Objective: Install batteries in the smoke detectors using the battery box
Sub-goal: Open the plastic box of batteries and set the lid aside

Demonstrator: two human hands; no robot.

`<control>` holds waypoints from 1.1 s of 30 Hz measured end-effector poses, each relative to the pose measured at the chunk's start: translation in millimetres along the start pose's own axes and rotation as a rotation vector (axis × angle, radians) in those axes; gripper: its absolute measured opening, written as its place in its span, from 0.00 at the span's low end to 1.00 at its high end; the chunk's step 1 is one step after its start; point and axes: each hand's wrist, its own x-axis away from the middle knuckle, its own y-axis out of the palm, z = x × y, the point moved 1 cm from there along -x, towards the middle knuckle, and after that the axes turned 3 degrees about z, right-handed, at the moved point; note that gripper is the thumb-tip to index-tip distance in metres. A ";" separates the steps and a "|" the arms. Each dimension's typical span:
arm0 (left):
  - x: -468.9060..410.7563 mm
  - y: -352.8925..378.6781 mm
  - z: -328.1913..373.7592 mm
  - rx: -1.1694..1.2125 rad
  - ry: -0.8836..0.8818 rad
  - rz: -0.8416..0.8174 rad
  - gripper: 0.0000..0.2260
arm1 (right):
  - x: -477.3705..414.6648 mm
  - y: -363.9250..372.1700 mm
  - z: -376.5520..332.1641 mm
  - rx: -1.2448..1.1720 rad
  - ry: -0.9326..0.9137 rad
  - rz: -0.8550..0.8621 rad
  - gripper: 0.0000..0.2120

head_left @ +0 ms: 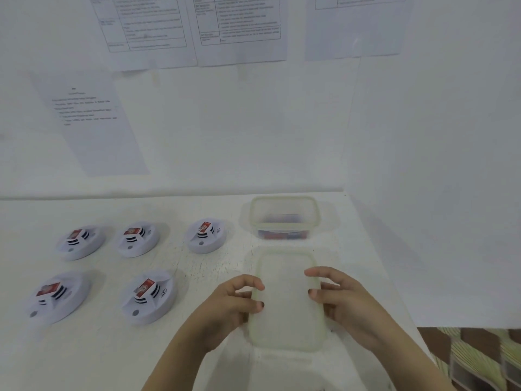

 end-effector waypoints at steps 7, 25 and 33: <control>-5.5 4.5 -2.6 0.222 -0.057 -0.063 0.14 | -8.4 0.2 -0.1 -0.175 0.105 -0.072 0.12; -10.9 -1.1 4.9 0.013 0.224 0.111 0.28 | 2.0 -10.3 -10.0 0.413 -0.050 -0.189 0.39; -3.5 -11.3 19.0 -0.209 0.140 0.157 0.07 | -22.5 -7.5 -43.9 0.593 -0.155 -0.174 0.30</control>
